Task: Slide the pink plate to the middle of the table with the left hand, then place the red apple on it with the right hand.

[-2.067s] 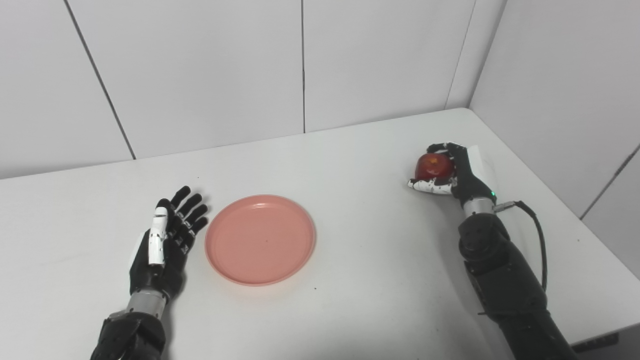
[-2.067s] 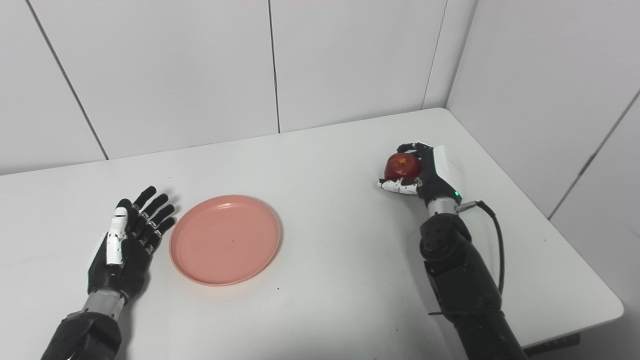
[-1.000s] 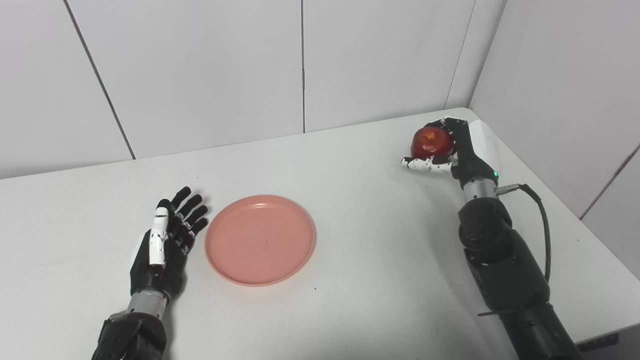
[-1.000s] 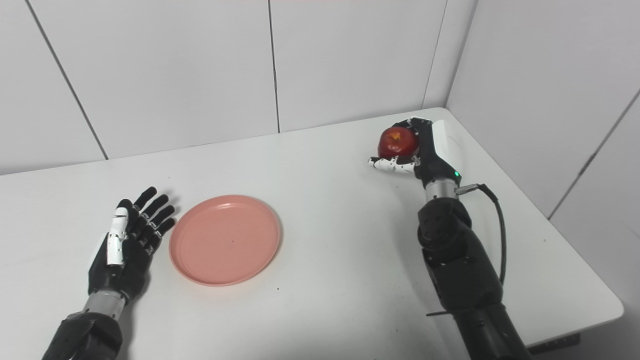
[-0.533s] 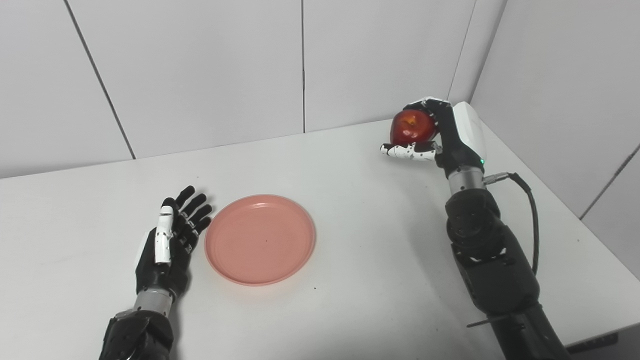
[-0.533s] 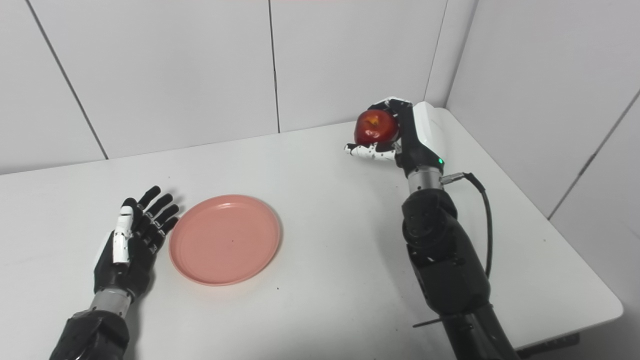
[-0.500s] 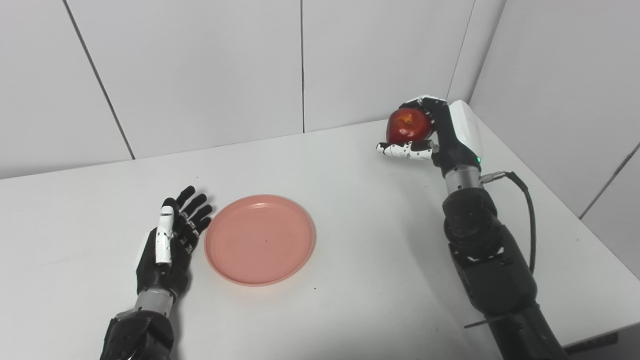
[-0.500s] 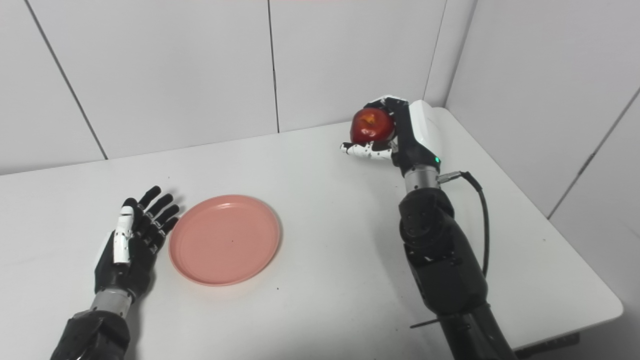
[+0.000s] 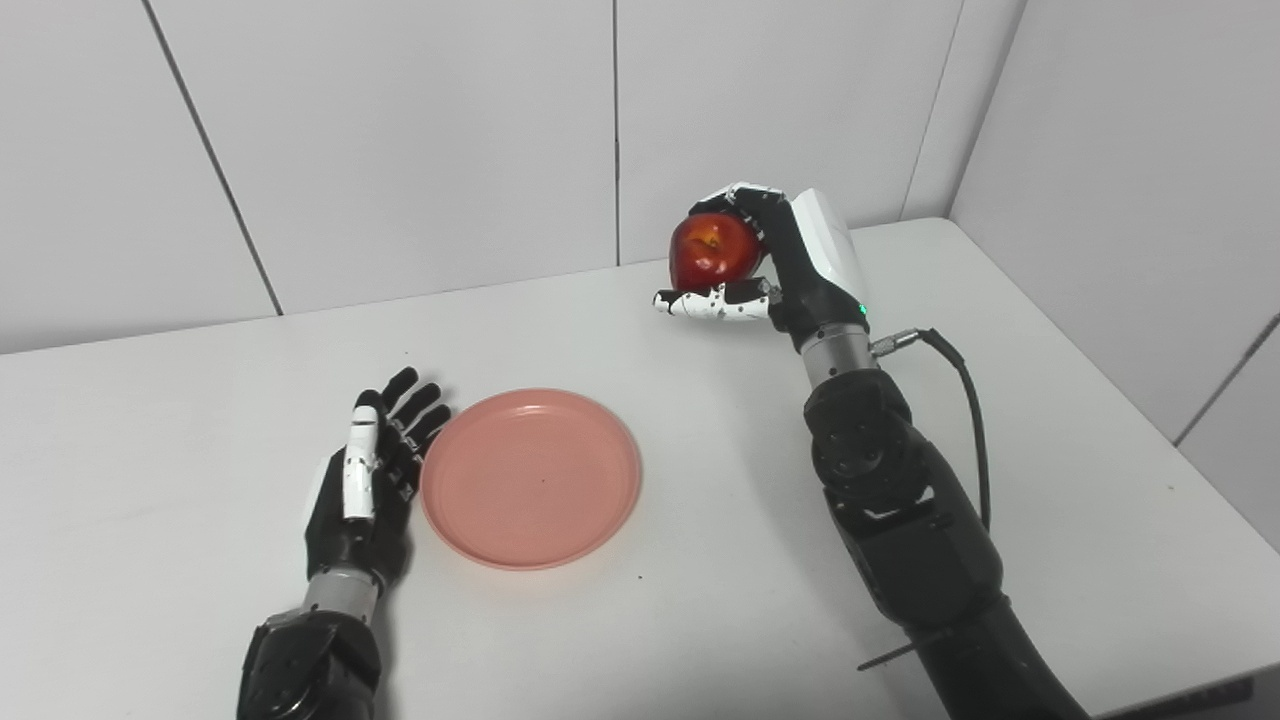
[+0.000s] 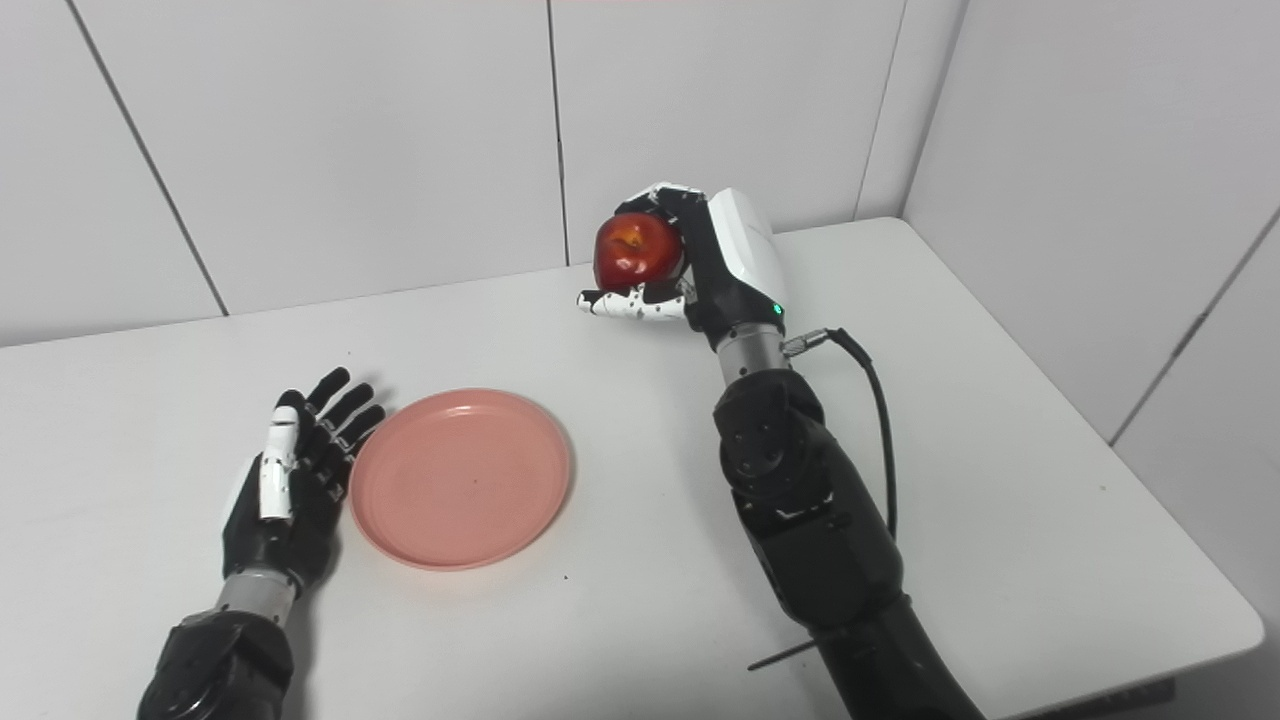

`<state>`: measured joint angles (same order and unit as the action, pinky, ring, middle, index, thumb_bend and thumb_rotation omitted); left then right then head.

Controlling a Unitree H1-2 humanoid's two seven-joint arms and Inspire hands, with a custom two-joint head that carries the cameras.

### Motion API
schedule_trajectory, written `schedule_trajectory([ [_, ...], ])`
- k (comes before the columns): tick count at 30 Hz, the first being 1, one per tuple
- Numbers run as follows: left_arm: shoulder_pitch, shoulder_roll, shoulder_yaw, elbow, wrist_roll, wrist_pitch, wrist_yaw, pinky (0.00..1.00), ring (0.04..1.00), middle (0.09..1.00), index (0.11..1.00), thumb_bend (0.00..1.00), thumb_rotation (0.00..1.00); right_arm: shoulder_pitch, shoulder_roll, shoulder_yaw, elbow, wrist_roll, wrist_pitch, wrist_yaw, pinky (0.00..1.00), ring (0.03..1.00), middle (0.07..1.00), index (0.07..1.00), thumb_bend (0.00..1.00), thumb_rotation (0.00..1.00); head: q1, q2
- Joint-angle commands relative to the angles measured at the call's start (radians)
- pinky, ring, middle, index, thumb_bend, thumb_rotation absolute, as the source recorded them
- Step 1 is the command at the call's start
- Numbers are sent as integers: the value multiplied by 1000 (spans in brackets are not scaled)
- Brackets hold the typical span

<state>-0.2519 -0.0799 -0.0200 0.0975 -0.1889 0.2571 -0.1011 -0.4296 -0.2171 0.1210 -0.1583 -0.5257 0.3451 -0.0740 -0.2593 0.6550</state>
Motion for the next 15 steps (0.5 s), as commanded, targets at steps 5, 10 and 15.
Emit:
schedule_trajectory([
  [5,8,-23,-8,-14,12,22,26,878,860,868,853,397,1000,-65,39,36,-30,-12,-58,1,350,424,466,508,528,0,59,7],
  [10,8,-34,-18,-13,18,18,34,877,864,872,858,390,1000,-69,83,75,-26,-24,-61,9,349,423,469,502,529,0,107,11],
  [15,8,-48,-20,-9,30,11,47,870,862,869,859,402,1000,-59,116,105,-31,-26,-55,20,351,424,474,495,530,0,152,14],
])
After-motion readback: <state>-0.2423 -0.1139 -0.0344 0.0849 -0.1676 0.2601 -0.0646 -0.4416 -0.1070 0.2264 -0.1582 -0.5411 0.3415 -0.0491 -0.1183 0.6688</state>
